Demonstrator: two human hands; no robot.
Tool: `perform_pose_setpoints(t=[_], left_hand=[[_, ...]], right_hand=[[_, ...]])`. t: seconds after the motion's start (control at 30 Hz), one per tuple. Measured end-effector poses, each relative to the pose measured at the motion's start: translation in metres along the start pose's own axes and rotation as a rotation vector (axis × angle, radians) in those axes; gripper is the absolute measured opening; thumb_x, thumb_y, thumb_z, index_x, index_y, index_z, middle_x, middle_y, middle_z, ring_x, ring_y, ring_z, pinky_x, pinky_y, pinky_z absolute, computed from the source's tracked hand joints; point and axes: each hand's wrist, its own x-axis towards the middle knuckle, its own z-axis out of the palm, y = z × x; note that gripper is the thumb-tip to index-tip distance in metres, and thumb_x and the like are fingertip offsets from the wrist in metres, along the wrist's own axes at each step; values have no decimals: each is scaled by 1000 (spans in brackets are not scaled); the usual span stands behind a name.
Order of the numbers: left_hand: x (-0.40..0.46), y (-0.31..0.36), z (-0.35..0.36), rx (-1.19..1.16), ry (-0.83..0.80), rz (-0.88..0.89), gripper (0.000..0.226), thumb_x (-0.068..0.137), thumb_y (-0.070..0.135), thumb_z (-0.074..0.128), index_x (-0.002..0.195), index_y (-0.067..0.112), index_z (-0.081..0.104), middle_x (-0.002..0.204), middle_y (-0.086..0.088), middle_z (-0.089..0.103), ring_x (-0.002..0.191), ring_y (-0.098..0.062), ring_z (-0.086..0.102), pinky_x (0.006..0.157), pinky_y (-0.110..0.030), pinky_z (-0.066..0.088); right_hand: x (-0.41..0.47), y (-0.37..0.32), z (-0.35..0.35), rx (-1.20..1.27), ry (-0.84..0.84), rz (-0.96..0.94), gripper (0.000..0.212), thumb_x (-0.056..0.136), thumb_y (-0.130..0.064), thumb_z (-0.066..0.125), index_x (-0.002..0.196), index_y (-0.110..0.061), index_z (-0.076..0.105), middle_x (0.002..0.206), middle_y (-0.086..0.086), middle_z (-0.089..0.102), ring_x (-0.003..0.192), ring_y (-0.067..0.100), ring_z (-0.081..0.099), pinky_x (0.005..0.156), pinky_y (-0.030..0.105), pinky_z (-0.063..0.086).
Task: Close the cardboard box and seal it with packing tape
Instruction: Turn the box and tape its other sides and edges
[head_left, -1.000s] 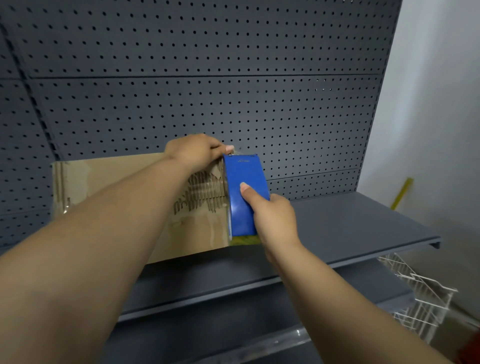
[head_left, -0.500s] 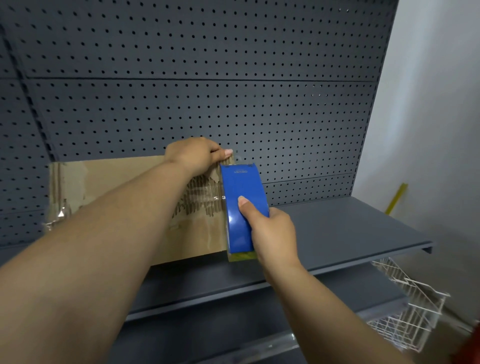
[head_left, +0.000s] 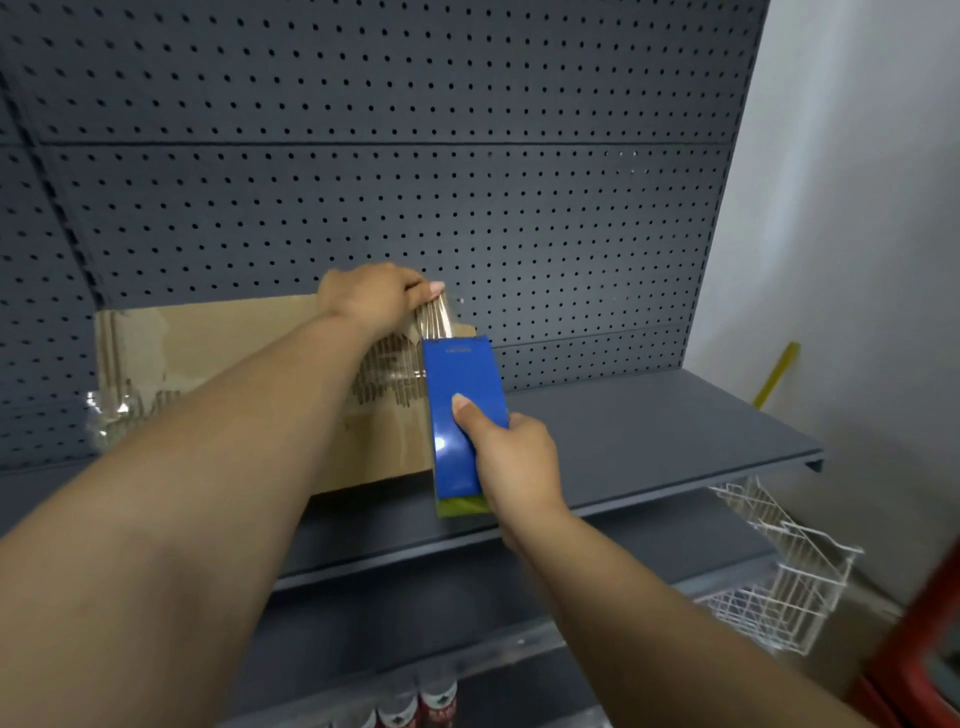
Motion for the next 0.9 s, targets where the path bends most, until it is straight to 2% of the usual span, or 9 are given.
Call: perform_pose_setpoints(t=[0.07, 0.13, 0.23, 0.3, 0.37, 0.43, 0.5, 0.57, 0.9], left_hand=[[-4, 0, 3, 40, 86, 24, 53, 91, 63, 29, 130, 34, 50, 133, -2, 55, 122, -25, 47, 101, -42, 24], [-7, -1, 5, 10, 195, 59, 53, 90, 59, 39, 136, 31, 44, 138, -4, 48, 126, -27, 41, 103, -42, 22], [-12, -5, 5, -177, 305, 172, 43, 89, 41, 56, 129, 26, 53, 132, -4, 50, 126, -25, 40, 111, -39, 11], [-18, -13, 3, -254, 331, 300, 33, 90, 23, 57, 124, 21, 58, 134, -3, 51, 129, -24, 40, 115, -40, 2], [-27, -23, 6, -182, 283, 474, 32, 95, 20, 49, 126, 21, 57, 144, 0, 43, 138, -22, 30, 114, -42, -4], [-39, -32, 12, -31, 137, 606, 46, 97, 43, 27, 138, 26, 43, 148, 12, 24, 142, -11, 11, 112, -36, -11], [-48, -41, 17, 77, 36, 635, 70, 87, 63, -4, 145, 31, 21, 147, 20, 10, 140, -3, -3, 111, -28, -17], [-53, -46, 20, 139, 8, 605, 76, 79, 66, -21, 143, 35, 4, 147, 23, 1, 139, 0, -10, 110, -24, -19], [-54, -39, 20, 221, 8, 491, 67, 83, 51, -14, 146, 39, 4, 145, 28, -4, 136, 5, -9, 114, -32, -10]], right_hand=[[4, 0, 2, -20, -1, 17, 51, 79, -48, 63, 93, 1, 64, 96, 17, 70, 89, 32, 67, 80, 47, 55], [7, 0, 2, -26, -9, 33, 49, 80, -46, 63, 94, 1, 65, 97, 16, 70, 89, 32, 67, 81, 46, 55], [8, -1, 1, -10, -27, 41, 41, 82, -43, 64, 89, -3, 65, 95, 14, 71, 88, 29, 67, 82, 45, 55], [7, 0, 0, -19, -31, 38, 41, 82, -42, 64, 91, -2, 65, 96, 14, 70, 89, 30, 67, 82, 45, 55], [8, 0, 0, -30, -35, 40, 44, 82, -43, 64, 94, 0, 65, 97, 15, 70, 90, 31, 67, 82, 45, 55], [9, -1, 0, -32, -35, 44, 46, 81, -44, 64, 95, 0, 65, 97, 16, 70, 90, 32, 67, 83, 46, 54], [9, -2, -1, -33, -37, 43, 42, 81, -43, 64, 90, -2, 65, 97, 14, 70, 89, 31, 67, 83, 45, 54], [9, -2, -1, -37, -41, 34, 36, 82, -41, 64, 86, -6, 65, 96, 14, 70, 89, 31, 67, 83, 44, 54], [6, 5, -4, -73, -18, 0, 41, 82, -44, 63, 87, -4, 65, 94, 12, 70, 86, 28, 67, 78, 40, 53]])
